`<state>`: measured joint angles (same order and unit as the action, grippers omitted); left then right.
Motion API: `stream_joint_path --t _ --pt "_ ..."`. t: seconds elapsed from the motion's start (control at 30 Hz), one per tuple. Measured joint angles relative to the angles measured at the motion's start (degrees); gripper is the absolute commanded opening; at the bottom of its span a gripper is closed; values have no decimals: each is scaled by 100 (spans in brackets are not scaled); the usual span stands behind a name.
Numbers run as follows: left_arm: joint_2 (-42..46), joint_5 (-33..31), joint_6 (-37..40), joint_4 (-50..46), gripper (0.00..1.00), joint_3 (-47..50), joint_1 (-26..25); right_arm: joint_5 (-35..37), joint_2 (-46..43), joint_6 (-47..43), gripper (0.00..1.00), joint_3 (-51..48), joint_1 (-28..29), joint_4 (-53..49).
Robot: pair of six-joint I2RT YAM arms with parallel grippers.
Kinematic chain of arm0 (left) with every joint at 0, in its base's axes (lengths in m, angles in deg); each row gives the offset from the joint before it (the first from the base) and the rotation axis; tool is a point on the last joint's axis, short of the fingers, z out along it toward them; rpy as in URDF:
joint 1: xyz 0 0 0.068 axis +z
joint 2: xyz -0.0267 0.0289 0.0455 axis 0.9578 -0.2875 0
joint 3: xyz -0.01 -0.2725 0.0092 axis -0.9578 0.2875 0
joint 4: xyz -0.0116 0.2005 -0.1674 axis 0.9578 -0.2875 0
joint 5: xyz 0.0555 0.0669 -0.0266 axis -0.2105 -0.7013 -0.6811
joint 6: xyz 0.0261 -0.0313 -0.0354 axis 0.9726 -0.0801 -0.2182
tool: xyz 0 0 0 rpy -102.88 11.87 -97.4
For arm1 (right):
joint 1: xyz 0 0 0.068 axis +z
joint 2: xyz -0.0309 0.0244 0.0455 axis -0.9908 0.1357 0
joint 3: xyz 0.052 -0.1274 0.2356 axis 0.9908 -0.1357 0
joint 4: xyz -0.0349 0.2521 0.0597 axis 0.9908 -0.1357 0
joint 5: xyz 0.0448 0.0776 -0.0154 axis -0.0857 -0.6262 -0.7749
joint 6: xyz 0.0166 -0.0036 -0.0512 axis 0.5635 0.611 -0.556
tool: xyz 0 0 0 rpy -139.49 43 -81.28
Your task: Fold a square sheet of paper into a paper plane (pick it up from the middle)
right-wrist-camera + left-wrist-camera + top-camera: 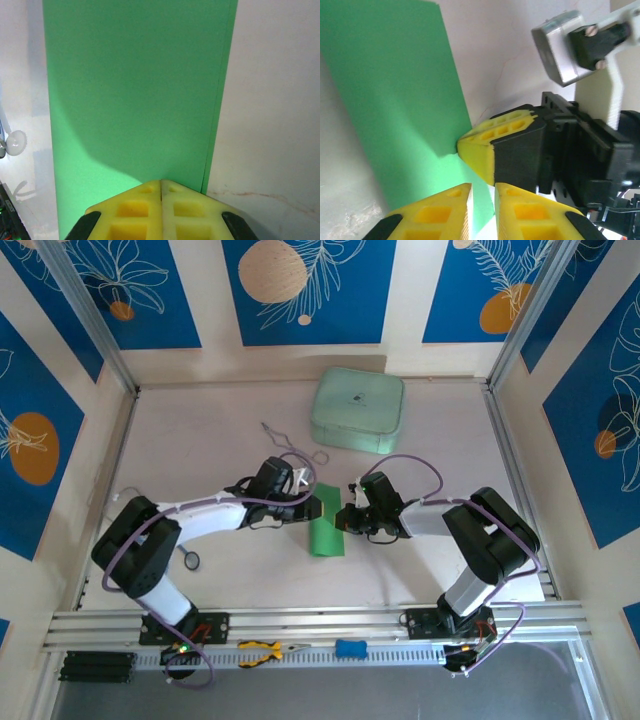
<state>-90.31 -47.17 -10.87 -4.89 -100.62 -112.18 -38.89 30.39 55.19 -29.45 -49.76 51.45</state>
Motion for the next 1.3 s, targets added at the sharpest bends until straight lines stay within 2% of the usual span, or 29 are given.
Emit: stream_joint_path --t 0.8,1.3 --pt "-590 341 4 94 20 -173 111 17 -9 -15 0 13 0 -55" --pt "-828 411 153 586 20 396 323 105 -50 -15 0 9 0 -105"
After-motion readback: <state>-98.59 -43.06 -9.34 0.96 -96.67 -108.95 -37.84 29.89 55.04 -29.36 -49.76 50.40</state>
